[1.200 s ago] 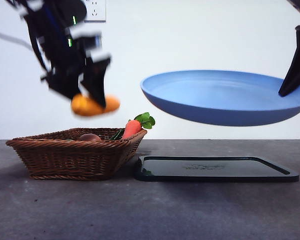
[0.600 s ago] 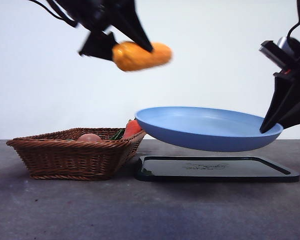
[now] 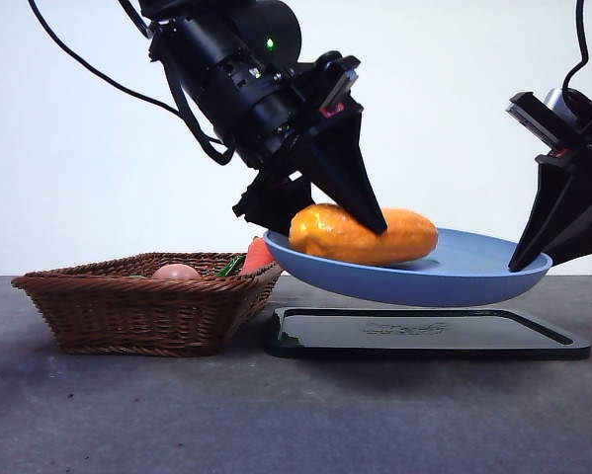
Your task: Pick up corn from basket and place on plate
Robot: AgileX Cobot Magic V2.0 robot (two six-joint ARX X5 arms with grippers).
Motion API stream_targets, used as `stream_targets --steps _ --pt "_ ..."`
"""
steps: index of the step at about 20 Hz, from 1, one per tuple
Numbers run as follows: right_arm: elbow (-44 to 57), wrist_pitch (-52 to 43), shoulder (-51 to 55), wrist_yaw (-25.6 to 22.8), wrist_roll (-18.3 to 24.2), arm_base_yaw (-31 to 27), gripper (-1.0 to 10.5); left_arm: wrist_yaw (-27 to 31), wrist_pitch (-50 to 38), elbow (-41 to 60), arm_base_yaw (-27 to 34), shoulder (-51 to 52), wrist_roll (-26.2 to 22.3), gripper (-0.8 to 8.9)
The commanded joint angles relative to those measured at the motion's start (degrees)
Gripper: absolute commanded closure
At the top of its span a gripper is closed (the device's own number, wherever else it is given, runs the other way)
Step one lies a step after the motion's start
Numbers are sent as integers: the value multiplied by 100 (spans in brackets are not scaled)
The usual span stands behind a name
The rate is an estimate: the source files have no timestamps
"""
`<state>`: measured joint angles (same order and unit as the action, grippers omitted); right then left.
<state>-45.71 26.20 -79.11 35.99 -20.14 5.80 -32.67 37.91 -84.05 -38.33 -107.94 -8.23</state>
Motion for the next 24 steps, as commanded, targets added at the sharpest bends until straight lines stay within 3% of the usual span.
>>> stream_targets --steps 1,9,16,24 --pt "-92 -90 -107 63 48 -7 945 35 -7 -96 -81 -105 -201 552" --pt "-92 -111 -269 48 133 -7 945 28 212 -291 -68 -98 -68 523" --pt "-188 -361 -608 33 105 -107 945 -20 1137 -1338 2 -26 -140 524" --pt "-1287 -201 -1705 -2 109 -498 945 -35 2277 -2653 111 -26 -295 527"
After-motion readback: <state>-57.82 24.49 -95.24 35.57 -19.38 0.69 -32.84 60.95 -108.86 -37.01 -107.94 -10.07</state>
